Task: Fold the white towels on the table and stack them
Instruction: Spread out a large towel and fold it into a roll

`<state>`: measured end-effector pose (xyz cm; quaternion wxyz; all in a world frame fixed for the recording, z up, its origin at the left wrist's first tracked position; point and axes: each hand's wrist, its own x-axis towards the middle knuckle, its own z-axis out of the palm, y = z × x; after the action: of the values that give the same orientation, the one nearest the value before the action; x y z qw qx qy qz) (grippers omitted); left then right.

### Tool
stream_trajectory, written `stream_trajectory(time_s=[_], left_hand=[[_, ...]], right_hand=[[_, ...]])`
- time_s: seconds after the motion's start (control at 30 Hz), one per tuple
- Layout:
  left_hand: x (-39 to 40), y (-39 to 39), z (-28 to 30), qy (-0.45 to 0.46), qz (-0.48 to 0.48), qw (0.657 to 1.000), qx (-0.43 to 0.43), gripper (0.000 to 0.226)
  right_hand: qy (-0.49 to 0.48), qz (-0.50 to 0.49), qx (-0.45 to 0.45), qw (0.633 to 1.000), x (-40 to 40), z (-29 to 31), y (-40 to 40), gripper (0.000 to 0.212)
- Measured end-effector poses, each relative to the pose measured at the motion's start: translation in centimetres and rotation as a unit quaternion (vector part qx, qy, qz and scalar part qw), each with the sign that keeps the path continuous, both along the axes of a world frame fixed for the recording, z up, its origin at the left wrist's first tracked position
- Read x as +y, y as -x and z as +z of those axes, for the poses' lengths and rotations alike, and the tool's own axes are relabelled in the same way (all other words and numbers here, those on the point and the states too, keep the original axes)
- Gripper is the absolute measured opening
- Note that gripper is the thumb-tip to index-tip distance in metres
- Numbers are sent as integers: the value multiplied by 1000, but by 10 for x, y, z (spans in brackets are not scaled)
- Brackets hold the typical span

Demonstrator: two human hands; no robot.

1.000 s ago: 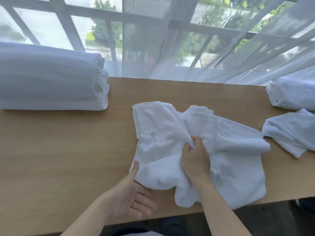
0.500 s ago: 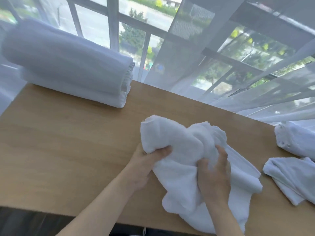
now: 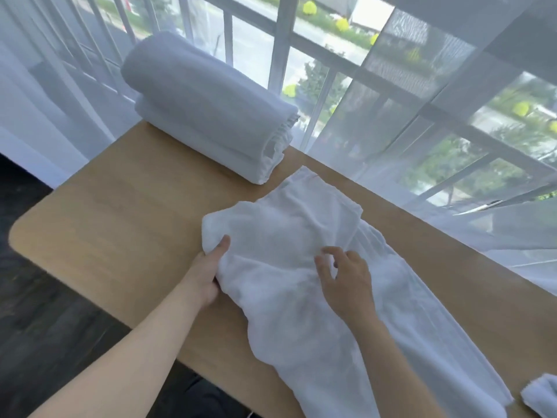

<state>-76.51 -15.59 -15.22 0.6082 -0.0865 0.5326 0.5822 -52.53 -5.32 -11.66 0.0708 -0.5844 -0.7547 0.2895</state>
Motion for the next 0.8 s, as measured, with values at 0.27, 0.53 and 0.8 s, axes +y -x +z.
stream_trajectory(time_s=[0.27,0.53,0.8], left_hand=[[-16,32,15,-178,0,984,23,53],[-61,58,-24,37,149,984,93,41],[-54,75,-22,-11,82,996,36,40]], right_hand=[[123,-24,68,990,150,1,21,74],[177,141,-87,970,172,-23,87,74],[449,181,-223,846,170,-9,132,92]])
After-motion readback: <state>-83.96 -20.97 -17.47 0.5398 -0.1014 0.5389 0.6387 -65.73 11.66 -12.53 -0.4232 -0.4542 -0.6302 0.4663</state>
